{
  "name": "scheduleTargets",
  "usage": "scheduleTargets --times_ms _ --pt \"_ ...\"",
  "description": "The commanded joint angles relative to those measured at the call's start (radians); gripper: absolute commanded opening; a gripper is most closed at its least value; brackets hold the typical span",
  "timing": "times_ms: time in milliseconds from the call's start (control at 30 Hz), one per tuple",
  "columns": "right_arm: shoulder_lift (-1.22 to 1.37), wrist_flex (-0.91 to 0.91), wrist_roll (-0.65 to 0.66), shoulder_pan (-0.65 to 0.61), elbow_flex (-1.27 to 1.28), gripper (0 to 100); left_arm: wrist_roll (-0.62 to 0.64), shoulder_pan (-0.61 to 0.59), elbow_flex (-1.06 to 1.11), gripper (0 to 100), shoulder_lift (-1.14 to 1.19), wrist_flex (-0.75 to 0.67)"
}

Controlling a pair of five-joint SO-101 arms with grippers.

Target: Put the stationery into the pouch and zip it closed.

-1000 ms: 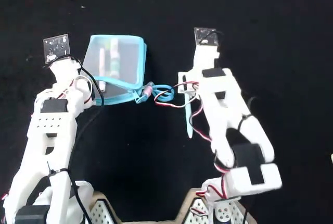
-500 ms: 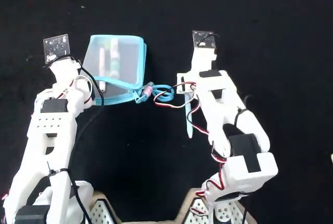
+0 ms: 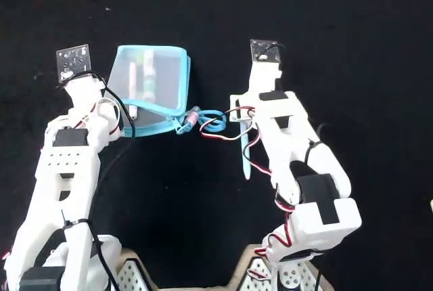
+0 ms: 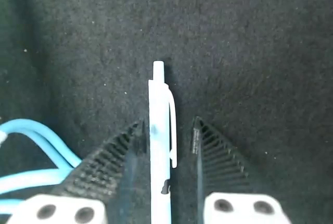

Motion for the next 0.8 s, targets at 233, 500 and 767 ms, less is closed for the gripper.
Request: scheduleTargets --times_ms 233,500,767 --pt "-0.056 -0.021 -0.002 0.018 -0.062 14.2 0.02 -0.019 0.018 3 0.023 0.028" --pt "-0.048 -0.074 -0.002 0.025 -0.059 14.2 0.02 -0.019 0.018 3 0.023 0.028" --pt "-0.045 -0.155 -0.002 0.049 -0.059 14.2 0.02 -0.019 0.018 3 0.023 0.028"
